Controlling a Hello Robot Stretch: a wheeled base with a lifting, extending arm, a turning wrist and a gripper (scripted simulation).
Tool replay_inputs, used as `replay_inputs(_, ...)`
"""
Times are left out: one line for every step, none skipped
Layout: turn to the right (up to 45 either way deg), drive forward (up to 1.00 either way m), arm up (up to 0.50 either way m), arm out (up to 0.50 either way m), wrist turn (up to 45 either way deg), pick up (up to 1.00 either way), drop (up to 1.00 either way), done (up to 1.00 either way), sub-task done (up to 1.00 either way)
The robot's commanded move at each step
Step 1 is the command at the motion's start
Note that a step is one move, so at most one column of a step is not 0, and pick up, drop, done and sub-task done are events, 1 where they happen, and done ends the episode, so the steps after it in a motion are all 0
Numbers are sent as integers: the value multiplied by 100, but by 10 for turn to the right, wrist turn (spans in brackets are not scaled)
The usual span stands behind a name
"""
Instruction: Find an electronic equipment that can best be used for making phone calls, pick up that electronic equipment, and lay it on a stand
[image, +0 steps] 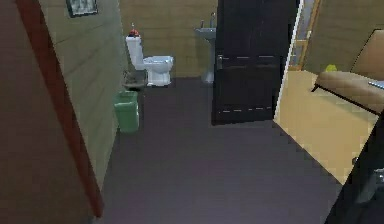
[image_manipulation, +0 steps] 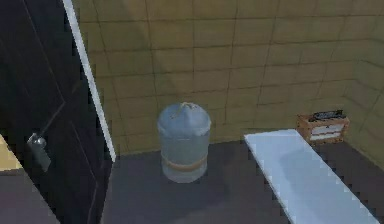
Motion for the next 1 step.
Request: replay_inputs(60,0,0,0,0,0,0,0,0)
